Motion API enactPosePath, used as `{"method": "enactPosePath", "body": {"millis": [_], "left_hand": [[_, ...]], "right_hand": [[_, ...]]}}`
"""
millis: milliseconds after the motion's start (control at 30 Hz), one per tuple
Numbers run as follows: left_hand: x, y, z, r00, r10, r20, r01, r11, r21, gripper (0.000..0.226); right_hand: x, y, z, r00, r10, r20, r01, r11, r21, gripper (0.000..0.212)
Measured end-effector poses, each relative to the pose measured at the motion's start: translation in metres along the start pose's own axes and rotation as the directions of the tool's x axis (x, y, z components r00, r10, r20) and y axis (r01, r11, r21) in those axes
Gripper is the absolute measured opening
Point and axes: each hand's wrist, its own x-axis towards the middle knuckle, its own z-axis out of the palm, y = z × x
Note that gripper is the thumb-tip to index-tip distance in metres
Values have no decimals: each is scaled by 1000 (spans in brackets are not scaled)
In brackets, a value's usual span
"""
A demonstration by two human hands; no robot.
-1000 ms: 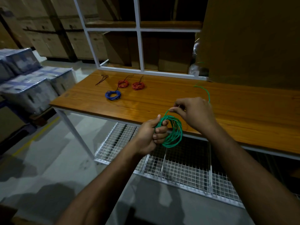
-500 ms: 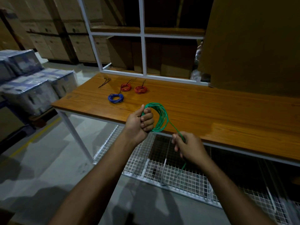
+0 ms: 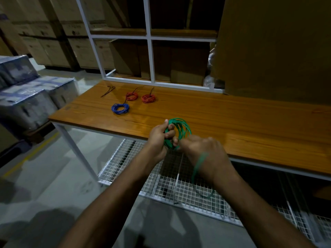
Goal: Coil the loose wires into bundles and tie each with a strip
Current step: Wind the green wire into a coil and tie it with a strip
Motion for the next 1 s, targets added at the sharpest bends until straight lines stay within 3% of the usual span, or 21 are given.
{"method": "enactPosePath", "body": {"millis": [67, 133, 167, 233, 267, 367, 433, 500, 600, 667, 767, 900, 1000], "left_hand": [[1, -8, 7, 999, -34, 21, 34, 999, 19, 42], [1, -12, 13, 997, -75, 29, 75, 997, 14, 42], [1, -13, 15, 996, -85, 38, 85, 996, 5, 41], [2, -13, 18, 992, -101, 71, 104, 994, -40, 41], [2, -13, 19, 990, -114, 83, 120, 991, -64, 40], [3, -17, 23, 983, -158, 94, 165, 984, -64, 39], [3, -21, 27, 977, -180, 112, 186, 982, -43, 38], [3, -25, 33, 965, -207, 159, 214, 976, -28, 38], [2, -31, 42, 932, -250, 263, 267, 963, -27, 38], [2, -34, 45, 903, -253, 346, 296, 952, -76, 37], [4, -33, 43, 890, -216, 401, 301, 939, -164, 40], [9, -24, 38, 938, -144, 315, 227, 943, -244, 38], [14, -25, 38, 969, -83, 232, 156, 935, -319, 36]], "right_hand": [[2, 22, 9, 978, 144, -153, -120, 980, 156, 34], [5, 43, 17, 946, 314, -79, -273, 904, 328, 37], [6, 53, 19, 943, 333, 3, -312, 881, 356, 35], [7, 75, 21, 962, 230, 146, -272, 843, 464, 23], [7, 84, 18, 966, 123, 227, -236, 775, 586, 19], [7, 109, 1, 897, -211, 389, -273, 429, 861, 22], [7, 120, -7, 862, -251, 441, -378, 264, 887, 24], [13, 126, -5, 865, -109, 490, -473, 153, 868, 22], [26, 135, 11, 872, 189, 452, -486, 210, 848, 15], [32, 146, 23, 865, 281, 416, -485, 254, 837, 16], [27, 167, 42, 857, 256, 447, -505, 246, 828, 18], [5, 181, 63, 845, 144, 515, -523, 16, 852, 19], [-13, 167, 74, 860, 104, 500, -499, -40, 866, 14]]}}
